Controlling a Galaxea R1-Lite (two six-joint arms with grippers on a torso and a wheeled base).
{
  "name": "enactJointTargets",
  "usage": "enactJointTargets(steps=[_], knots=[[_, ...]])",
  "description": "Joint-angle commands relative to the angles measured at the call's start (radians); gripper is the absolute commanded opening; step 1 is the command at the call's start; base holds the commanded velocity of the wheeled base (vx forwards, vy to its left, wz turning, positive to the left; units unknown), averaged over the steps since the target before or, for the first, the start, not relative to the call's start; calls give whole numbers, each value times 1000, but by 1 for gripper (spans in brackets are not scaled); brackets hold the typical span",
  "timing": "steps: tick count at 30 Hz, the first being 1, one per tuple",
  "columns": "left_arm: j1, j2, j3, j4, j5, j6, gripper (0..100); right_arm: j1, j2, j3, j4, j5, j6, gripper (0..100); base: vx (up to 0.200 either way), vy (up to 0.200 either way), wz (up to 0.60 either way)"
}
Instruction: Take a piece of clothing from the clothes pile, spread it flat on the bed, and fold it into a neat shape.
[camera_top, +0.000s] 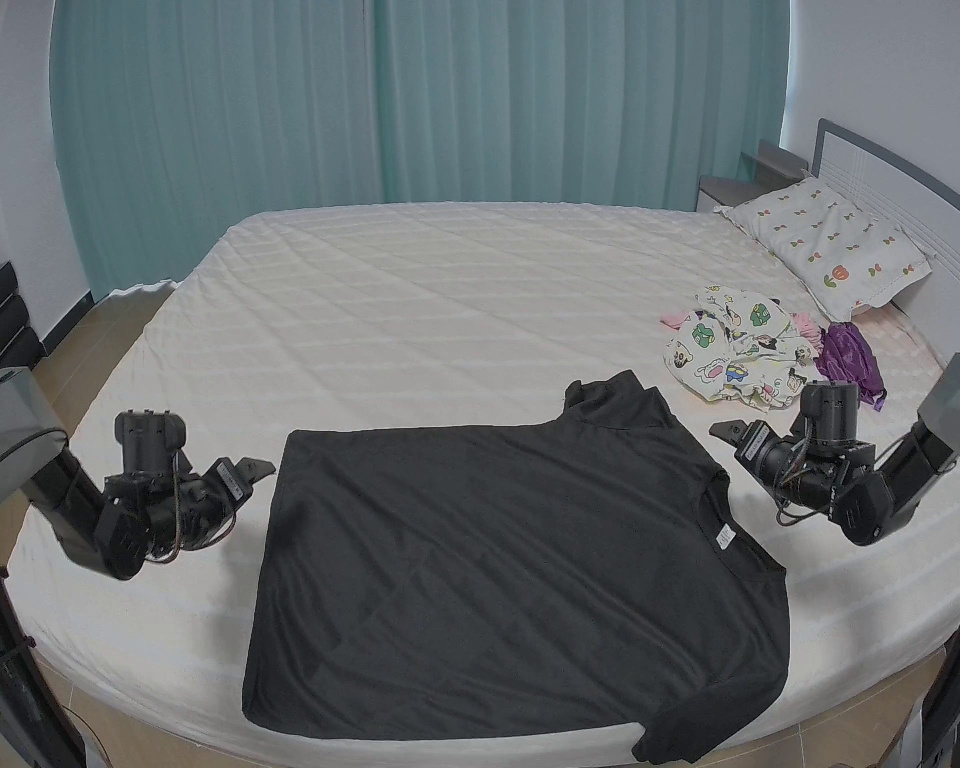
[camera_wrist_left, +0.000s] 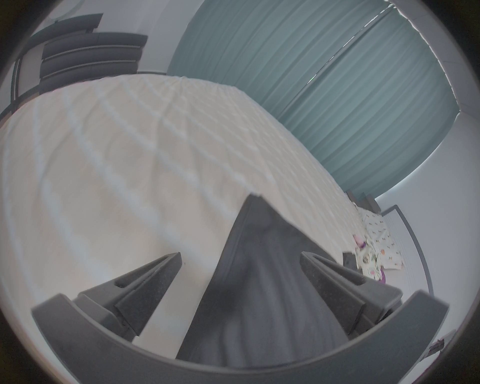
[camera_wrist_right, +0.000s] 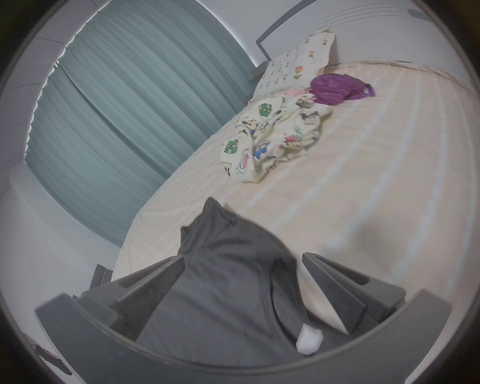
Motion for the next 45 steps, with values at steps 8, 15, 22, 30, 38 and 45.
enactJointTargets(steps=[8, 15, 22, 30, 38, 45], knots=[[-4, -303, 474, -156, -88, -73, 100, 70, -323, 409, -66, 5, 96, 100, -200, 0, 0], [-67, -228, 500, -165, -100, -131, 100, 71, -306, 472, -66, 11, 121, 100, -171, 0, 0], [-122, -62, 497, -266, -59, -135, 100, 67, -306, 482, -68, 61, 184, 100, 0, 0, 0], [-176, 148, 505, -452, 28, -128, 100, 67, -289, 522, -106, 77, 198, 100, 0, 0, 0], [-184, 153, 500, -493, 35, -140, 100, 73, -249, 547, -190, 77, 199, 100, 0, 0, 0], [-185, 150, 486, -506, 27, -194, 100, 73, -246, 559, -200, 78, 199, 100, 0, 0, 0]])
